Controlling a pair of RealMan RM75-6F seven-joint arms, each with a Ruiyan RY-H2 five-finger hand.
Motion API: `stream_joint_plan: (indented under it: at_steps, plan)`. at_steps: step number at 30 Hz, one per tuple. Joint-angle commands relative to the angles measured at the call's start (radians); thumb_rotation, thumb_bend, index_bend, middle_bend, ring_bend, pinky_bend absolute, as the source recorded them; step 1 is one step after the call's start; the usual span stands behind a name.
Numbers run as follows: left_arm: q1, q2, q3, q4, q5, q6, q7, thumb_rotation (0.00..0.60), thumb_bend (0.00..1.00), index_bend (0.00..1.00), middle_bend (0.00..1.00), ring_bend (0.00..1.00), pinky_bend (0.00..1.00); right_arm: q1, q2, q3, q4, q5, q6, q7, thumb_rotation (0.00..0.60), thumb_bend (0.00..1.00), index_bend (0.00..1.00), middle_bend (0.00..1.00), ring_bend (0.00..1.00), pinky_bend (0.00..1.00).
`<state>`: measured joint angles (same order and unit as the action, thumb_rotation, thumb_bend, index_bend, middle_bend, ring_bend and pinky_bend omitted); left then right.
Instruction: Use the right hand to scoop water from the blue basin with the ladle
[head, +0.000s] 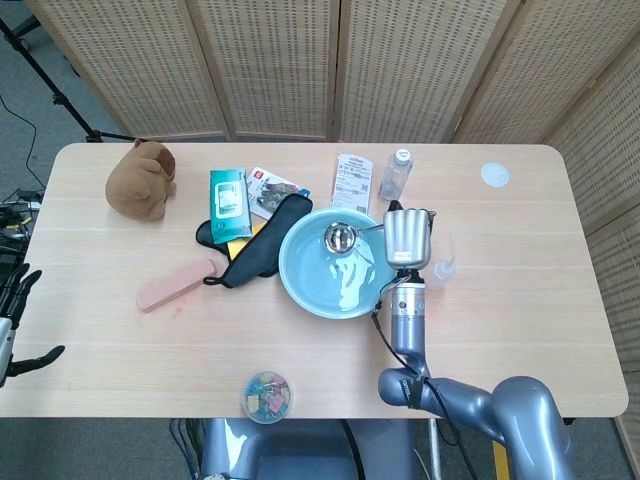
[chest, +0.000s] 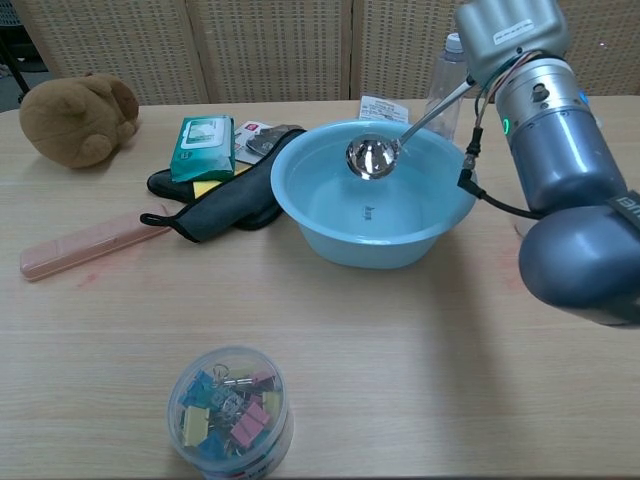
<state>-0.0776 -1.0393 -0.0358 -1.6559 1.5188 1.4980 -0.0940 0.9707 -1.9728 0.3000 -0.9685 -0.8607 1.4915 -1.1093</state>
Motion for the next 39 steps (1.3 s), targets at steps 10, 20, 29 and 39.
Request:
stream_joint_plan:
  at_steps: [10, 20, 29, 39]
  plan:
    - [-0.004, -0.005, -0.003, 0.002, -0.01, -0.009, 0.011, 0.6, 0.0, 0.0, 0.0, 0.0, 0.0, -0.033, -0.065, -0.054, 0.231, -0.121, -0.068, 0.066, 0.6, 1.0, 0.88, 0.96, 0.89, 1.0]
    - [-0.005, -0.01, -0.001, 0.001, -0.007, -0.008, 0.024, 0.6, 0.0, 0.0, 0.0, 0.0, 0.0, -0.085, -0.069, -0.102, 0.271, -0.199, -0.093, 0.082, 0.6, 1.0, 0.88, 0.96, 0.89, 1.0]
    - [-0.005, -0.013, 0.0, -0.001, -0.004, -0.006, 0.032, 0.6, 0.0, 0.0, 0.0, 0.0, 0.0, -0.123, -0.049, -0.128, 0.225, -0.246, -0.105, 0.047, 0.6, 1.0, 0.88, 0.96, 0.89, 1.0]
    - [-0.001, -0.012, 0.006, -0.003, 0.011, 0.003, 0.033, 0.6, 0.0, 0.0, 0.0, 0.0, 0.0, -0.18, 0.022, -0.112, 0.001, -0.219, -0.127, -0.048, 0.6, 1.0, 0.88, 0.96, 0.89, 1.0]
